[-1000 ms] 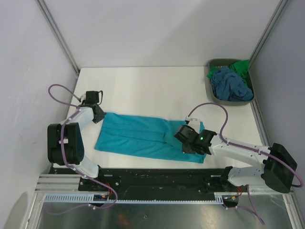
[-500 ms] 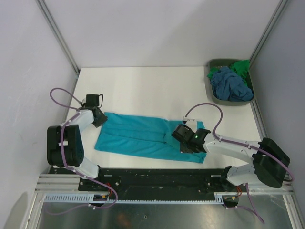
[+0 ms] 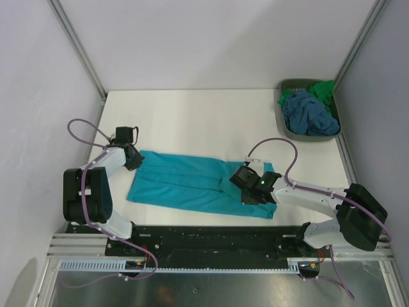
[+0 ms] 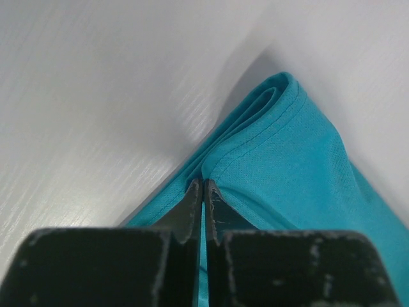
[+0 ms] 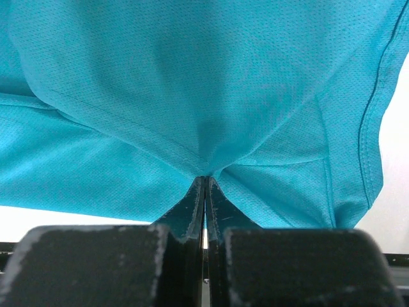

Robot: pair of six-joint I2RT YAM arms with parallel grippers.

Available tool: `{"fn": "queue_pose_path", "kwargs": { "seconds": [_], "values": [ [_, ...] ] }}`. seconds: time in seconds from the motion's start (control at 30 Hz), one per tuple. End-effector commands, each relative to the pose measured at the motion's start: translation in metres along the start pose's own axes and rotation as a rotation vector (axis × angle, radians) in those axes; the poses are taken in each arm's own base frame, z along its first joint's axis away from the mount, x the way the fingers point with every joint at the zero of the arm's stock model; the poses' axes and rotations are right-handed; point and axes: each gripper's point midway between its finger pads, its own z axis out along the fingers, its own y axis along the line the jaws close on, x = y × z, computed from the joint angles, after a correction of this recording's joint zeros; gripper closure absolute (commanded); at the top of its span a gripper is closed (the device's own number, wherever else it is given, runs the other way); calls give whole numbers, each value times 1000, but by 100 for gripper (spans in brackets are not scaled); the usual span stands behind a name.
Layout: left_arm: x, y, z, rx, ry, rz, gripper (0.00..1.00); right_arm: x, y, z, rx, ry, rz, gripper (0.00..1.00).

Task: Fold and stack the t-shirts
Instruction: Fold the other side of the tshirt into a rectangle

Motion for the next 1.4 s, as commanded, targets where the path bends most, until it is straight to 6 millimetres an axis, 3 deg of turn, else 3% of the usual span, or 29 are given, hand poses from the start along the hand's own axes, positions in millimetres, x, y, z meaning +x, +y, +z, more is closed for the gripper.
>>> {"fn": "queue_pose_path", "kwargs": {
  "seconds": [0.0, 0.33, 0.53, 0.83, 0.97, 1.1, 1.2, 1.27, 1.3, 1.37],
  "values": [
    [-18, -3, -6, 1, -53, -4, 99, -6, -14, -2, 45, -28, 3, 98],
    [-38, 0, -13, -29, -100, -4, 100, -10, -44, -11, 84, -44, 44, 98],
    [-39, 4, -12, -39, -98, -2, 100, -7, -40, -13, 66, -37, 37, 99],
    [-32, 11, -6, -64, -78, -14, 100, 16, -11, -5, 4, 9, -22, 100],
    [-30, 14, -3, -77, -67, -16, 100, 28, -21, 6, 38, 37, -27, 99],
    [-29, 15, -1, -85, -59, -16, 100, 28, -29, 10, 42, 43, -9, 98],
    [-29, 15, 1, -87, -54, -11, 100, 24, -28, 10, 24, 39, -8, 93],
    [-29, 14, 2, -83, -49, -4, 100, 21, -25, 8, 2, 41, -7, 84],
    [-30, 12, 1, -76, -48, 0, 97, 18, -25, 5, -11, 39, -3, 76],
    [-35, 9, -3, -62, -59, 8, 77, 6, -26, -8, -38, 14, 21, 60]
  ]
}}
